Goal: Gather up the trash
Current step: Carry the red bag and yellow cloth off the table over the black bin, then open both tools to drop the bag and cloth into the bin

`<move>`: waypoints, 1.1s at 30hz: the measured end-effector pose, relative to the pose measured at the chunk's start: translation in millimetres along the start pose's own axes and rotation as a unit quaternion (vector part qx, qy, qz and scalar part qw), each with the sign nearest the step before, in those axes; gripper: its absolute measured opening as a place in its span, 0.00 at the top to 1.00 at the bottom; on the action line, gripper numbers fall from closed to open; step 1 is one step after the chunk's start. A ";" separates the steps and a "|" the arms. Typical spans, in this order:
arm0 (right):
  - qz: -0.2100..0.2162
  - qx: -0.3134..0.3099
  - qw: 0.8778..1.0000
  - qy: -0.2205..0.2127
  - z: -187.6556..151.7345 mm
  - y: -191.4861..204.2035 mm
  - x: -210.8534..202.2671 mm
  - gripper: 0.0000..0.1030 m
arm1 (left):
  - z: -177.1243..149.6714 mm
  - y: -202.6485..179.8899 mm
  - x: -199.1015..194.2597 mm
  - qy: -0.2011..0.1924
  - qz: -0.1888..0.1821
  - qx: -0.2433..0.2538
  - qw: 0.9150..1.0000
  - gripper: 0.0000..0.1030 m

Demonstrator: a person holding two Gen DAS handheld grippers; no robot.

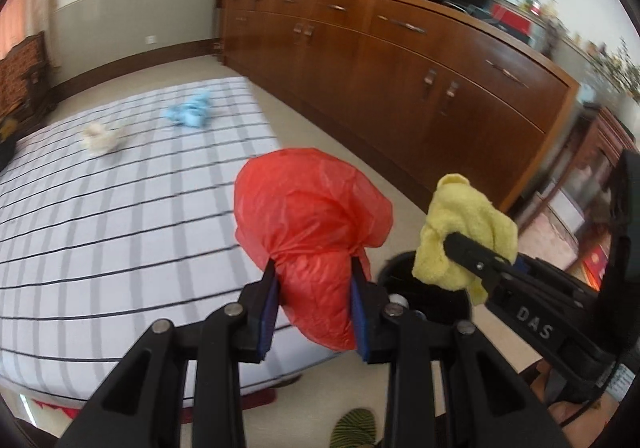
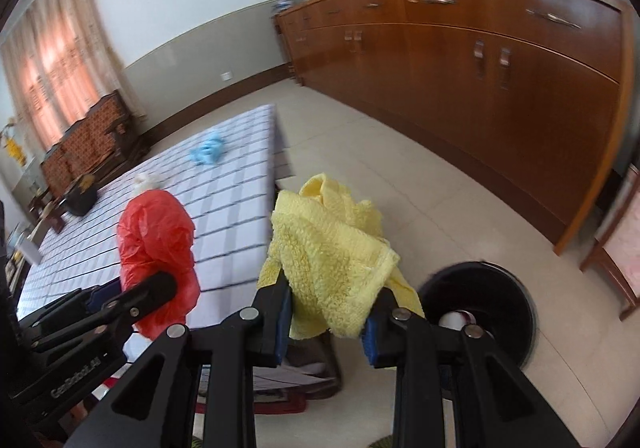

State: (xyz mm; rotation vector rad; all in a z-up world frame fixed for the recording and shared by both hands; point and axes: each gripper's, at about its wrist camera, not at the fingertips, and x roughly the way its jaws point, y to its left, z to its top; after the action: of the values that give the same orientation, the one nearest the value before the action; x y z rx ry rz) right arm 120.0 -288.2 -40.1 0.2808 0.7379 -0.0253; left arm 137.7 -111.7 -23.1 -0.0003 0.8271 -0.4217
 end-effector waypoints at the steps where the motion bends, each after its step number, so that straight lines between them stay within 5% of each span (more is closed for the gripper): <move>1: -0.008 0.007 1.000 0.003 -0.5 -11.4 -0.8 0.70 | -0.1 -8.5 4.6 0.004 -0.006 0.005 1.000 0.68; 14: -0.093 0.111 0.987 0.068 -26.7 -155.5 17.4 0.70 | -23.2 -109.0 87.9 0.094 -0.064 0.065 0.991 0.68; 33: -0.159 0.154 0.957 0.188 -42.3 -219.2 98.5 0.65 | -58.1 -147.2 194.6 0.224 -0.058 0.043 0.972 0.66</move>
State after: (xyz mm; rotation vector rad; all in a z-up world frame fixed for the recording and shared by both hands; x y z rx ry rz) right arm 138.5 -480.6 -188.9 0.4689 1.1561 -0.4049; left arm 159.3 -308.2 -177.6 0.1312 1.2577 -0.5779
